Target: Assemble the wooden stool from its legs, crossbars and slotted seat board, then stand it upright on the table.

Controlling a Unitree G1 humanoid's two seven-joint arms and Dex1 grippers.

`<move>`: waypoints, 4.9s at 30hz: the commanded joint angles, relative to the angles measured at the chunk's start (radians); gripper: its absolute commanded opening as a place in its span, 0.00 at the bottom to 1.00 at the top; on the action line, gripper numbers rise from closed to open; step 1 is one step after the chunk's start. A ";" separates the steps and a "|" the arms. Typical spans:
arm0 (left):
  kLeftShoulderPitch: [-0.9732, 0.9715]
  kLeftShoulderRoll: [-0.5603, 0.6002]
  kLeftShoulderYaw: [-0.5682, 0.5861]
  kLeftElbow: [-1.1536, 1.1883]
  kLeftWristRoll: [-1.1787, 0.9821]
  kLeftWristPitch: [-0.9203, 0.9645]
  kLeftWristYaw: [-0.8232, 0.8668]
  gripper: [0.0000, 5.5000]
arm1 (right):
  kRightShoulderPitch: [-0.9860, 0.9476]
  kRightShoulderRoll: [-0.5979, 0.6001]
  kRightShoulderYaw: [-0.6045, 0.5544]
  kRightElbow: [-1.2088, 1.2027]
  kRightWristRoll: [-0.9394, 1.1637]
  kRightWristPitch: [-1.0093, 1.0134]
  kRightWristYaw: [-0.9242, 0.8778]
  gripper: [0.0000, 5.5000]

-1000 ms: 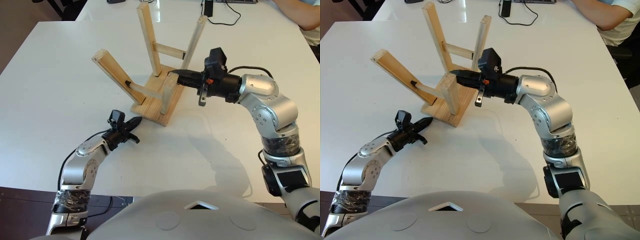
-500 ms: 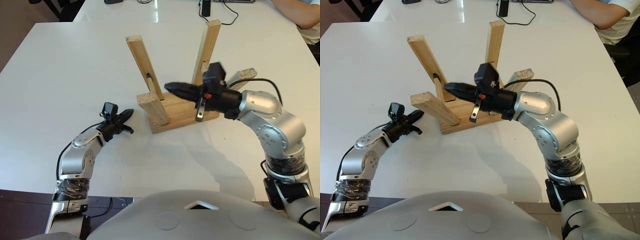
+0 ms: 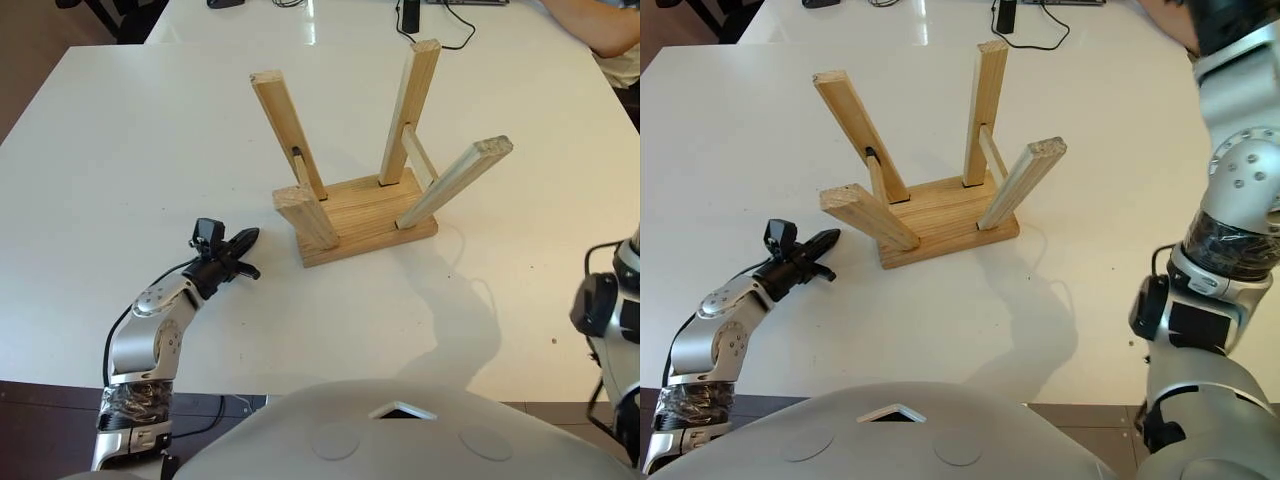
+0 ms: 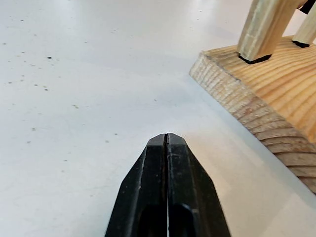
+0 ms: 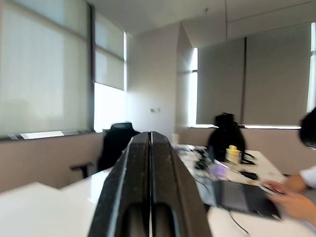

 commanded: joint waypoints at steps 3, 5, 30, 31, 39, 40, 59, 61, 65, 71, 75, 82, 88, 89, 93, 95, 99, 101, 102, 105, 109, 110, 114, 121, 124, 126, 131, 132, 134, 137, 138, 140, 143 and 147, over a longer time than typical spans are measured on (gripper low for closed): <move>0.077 0.084 -0.136 -0.150 0.042 0.054 -0.079 0.00 | 0.424 -0.145 0.445 0.281 -0.462 -0.286 0.299 0.00; 0.085 0.094 -0.162 -0.161 0.047 0.062 -0.090 0.00 | 0.458 -0.139 0.448 0.268 -0.471 -0.321 0.352 0.00; 0.065 0.108 -0.206 -0.157 0.047 0.032 -0.100 0.00 | 0.583 -0.088 0.448 0.008 -0.444 -0.357 0.677 0.00; 0.087 0.120 -0.203 -0.199 0.035 0.039 -0.111 0.00 | 0.622 -0.107 0.434 -0.047 -0.424 -0.344 0.691 0.00; 0.310 0.237 -0.123 -0.543 -0.108 0.125 -0.160 0.00 | 0.898 -0.204 0.194 -0.428 -0.264 -0.189 0.679 0.00; 0.308 0.235 -0.107 -0.563 -0.136 0.138 -0.158 0.00 | 0.904 -0.206 0.174 -0.448 -0.250 -0.178 0.682 0.00; 0.050 0.253 0.081 -0.642 -0.471 0.302 -0.051 0.00 | 0.797 -0.247 0.003 -0.535 -0.132 -0.092 0.763 0.00; 0.063 0.253 0.076 -0.638 -0.460 0.301 -0.050 0.00 | 0.788 -0.246 -0.001 -0.536 -0.126 -0.085 0.769 0.00; 0.083 0.249 0.072 -0.642 -0.452 0.298 -0.043 0.00 | 0.789 -0.249 -0.009 -0.538 -0.128 -0.080 0.782 0.00; 0.095 0.246 0.053 -0.601 -0.375 0.288 -0.012 0.00 | 0.789 -0.248 -0.010 -0.478 -0.172 -0.096 0.786 0.00; 0.120 0.233 0.118 -0.435 -0.283 0.180 -0.045 0.00 | 0.803 -0.272 0.056 -0.213 -0.377 -0.262 0.768 0.00; 0.098 0.296 0.117 -0.245 -0.173 0.024 -0.217 0.16 | 0.710 -0.217 0.106 0.023 -0.413 -0.388 0.779 0.13; -0.023 0.334 -0.100 0.028 0.132 -0.257 -0.339 0.34 | 0.550 -0.144 0.216 0.034 -0.324 -0.307 0.886 0.30; -0.055 0.324 -0.113 0.048 0.146 -0.278 -0.345 0.37 | 0.539 -0.142 0.225 0.042 -0.321 -0.302 0.900 0.33; -0.143 0.316 -0.183 0.162 0.220 -0.389 -0.398 0.47 | 0.518 -0.147 0.264 0.093 -0.344 -0.322 0.947 0.42; -0.182 0.316 -0.226 0.231 0.261 -0.450 -0.430 0.52 | 0.509 -0.150 0.280 0.123 -0.359 -0.339 0.964 0.47; -0.255 0.289 -0.277 0.334 0.303 -0.539 -0.469 0.62 | 0.484 -0.149 0.301 0.169 -0.383 -0.356 0.982 0.57; -0.295 0.279 -0.295 0.381 0.308 -0.565 -0.494 0.62 | 0.471 -0.140 0.304 0.169 -0.372 -0.342 0.991 0.57; -0.313 0.274 -0.302 0.404 0.311 -0.576 -0.503 0.62 | 0.448 -0.126 0.313 0.183 -0.377 -0.342 0.992 0.57; -0.373 0.264 -0.329 0.466 0.322 -0.597 -0.535 0.62 | 0.400 -0.098 0.345 0.213 -0.392 -0.341 0.999 0.57; -0.429 0.250 -0.365 0.499 0.312 -0.606 -0.608 0.62 | 0.361 -0.066 0.392 0.236 -0.408 -0.343 1.017 0.57; -0.444 0.243 -0.370 0.517 0.317 -0.620 -0.614 0.62 | 0.351 -0.056 0.405 0.244 -0.414 -0.343 1.019 0.57; -0.495 0.230 -0.382 0.589 0.323 -0.654 -0.647 0.57 | 0.279 0.009 0.428 0.356 -0.455 -0.384 0.983 0.53; -0.520 0.236 -0.349 0.601 0.285 -0.613 -0.687 0.38 | 0.255 0.020 0.410 0.434 -0.440 -0.387 1.019 0.34; -0.524 0.219 -0.299 0.551 0.202 -0.479 -0.679 0.30 | 0.272 0.020 0.394 0.403 -0.398 -0.342 1.048 0.27; -0.536 0.200 -0.237 0.497 0.104 -0.335 -0.661 0.28 | 0.298 0.017 0.380 0.362 -0.363 -0.296 1.066 0.25; -0.505 0.163 -0.081 0.280 -0.167 0.015 -0.635 0.28 | 0.368 0.012 0.328 0.204 -0.230 -0.124 1.074 0.25; -0.498 0.144 -0.038 0.220 -0.245 0.086 -0.604 0.28 | 0.376 0.019 0.304 0.148 -0.170 -0.052 1.061 0.25; -0.500 0.103 0.064 0.100 -0.452 0.221 -0.496 0.28 | 0.376 0.037 0.228 0.021 0.008 0.128 1.002 0.25; -0.563 0.046 0.182 -0.041 -0.945 0.230 -0.136 0.28 | 0.311 0.097 0.068 -0.132 0.412 0.354 0.770 0.25; -0.585 0.032 0.189 -0.071 -1.069 0.185 -0.028 0.28 | 0.292 0.113 0.042 -0.156 0.523 0.374 0.694 0.25; -0.621 -0.012 0.178 -0.121 -1.238 0.072 0.145 0.28 | 0.252 0.141 0.045 -0.205 0.741 0.339 0.525 0.25; -0.642 -0.073 0.137 -0.191 -1.363 -0.051 0.293 0.28 | 0.208 0.176 0.074 -0.248 0.947 0.256 0.345 0.26; -0.646 -0.136 0.086 -0.265 -1.461 -0.137 0.444 0.29 | 0.171 0.227 0.108 -0.277 1.089 0.178 0.166 0.26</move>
